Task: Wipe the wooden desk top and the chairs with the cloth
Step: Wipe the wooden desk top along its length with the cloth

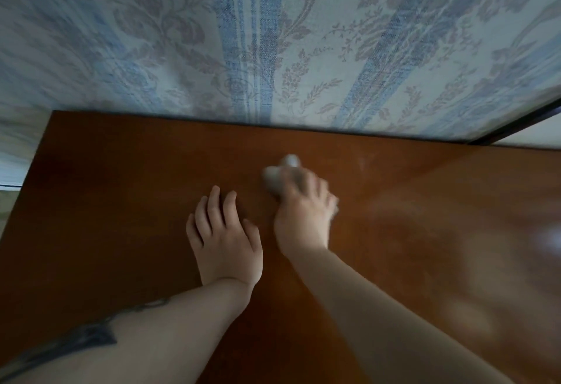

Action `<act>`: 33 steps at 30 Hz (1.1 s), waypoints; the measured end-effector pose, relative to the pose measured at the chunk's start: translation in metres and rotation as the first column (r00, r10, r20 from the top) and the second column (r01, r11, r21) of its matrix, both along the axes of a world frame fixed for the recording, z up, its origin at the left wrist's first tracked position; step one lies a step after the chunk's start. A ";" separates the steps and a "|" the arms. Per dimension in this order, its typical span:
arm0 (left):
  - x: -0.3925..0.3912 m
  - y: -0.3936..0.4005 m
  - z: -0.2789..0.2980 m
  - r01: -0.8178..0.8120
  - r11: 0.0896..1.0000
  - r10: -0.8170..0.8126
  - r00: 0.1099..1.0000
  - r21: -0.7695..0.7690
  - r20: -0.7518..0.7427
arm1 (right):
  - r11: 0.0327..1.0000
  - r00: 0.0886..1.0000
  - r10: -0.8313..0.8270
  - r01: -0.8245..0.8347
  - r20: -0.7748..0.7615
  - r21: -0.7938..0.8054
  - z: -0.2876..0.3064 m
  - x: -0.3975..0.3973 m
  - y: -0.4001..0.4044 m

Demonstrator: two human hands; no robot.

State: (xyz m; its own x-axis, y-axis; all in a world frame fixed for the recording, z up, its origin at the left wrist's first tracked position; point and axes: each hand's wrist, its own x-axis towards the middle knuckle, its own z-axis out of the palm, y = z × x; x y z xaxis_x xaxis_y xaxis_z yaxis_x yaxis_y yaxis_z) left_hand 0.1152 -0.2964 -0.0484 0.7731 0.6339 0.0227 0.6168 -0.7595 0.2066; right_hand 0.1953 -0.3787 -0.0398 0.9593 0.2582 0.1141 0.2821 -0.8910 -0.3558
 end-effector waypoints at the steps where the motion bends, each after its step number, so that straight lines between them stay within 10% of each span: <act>1: 0.000 0.000 0.000 0.001 1.000 -0.001 1.000 0.002 -0.008 | 0.977 0.978 0.209 -0.208 0.008 -0.038 0.002 0.004 0.007; 4: 0.001 0.000 0.001 -0.004 1.000 0.004 1.000 -0.004 -0.024 | 0.919 0.935 0.354 -0.355 -0.036 -0.173 0.010 0.057 0.006; 11: 0.001 0.000 0.000 0.002 1.000 -0.002 1.000 -0.018 -0.017 | 0.916 0.914 -0.378 0.347 -0.146 -0.199 0.016 0.056 -0.025; 17: 0.000 0.000 0.001 -0.007 1.000 0.007 1.000 -0.014 -0.018 | 0.920 0.935 0.332 -0.351 -0.125 -0.177 0.018 0.060 0.009; 24: 0.000 0.000 0.000 -0.003 0.999 0.001 0.999 -0.035 -0.044 | 0.977 0.960 -0.213 0.215 -0.184 -0.007 0.005 0.073 -0.009; 33: -0.001 0.002 0.000 0.016 0.996 -0.017 1.000 -0.093 -0.014 | 0.940 0.929 0.336 -0.319 -0.156 0.124 0.008 -0.037 -0.073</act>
